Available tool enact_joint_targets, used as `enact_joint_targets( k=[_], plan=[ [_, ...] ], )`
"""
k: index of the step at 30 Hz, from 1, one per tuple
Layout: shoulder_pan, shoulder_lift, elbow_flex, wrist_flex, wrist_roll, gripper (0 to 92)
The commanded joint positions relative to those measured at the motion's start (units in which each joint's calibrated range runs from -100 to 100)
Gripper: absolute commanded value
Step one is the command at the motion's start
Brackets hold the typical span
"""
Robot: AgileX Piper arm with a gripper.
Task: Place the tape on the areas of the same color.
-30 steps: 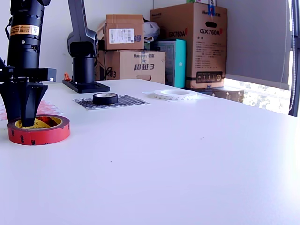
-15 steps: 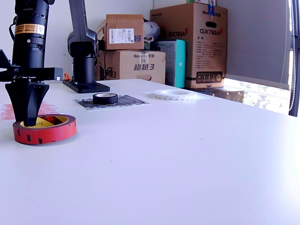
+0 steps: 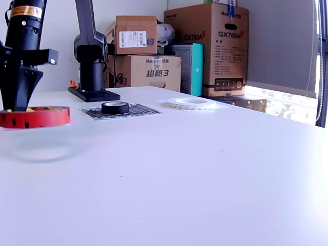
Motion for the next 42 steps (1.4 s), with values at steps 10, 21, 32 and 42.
enact_joint_targets(
  k=[10,21,32,42],
  plan=[
    [-9.2,-23.6,25.6,-10.7,-15.5,0.0],
    [-18.8,-25.7,45.0,-20.3,-24.0,0.0],
    [-16.4,-25.8,49.5,-21.7,-21.8,0.0],
    [-14.1,-25.9,49.5,-22.7,-20.9,0.0]
  ],
)
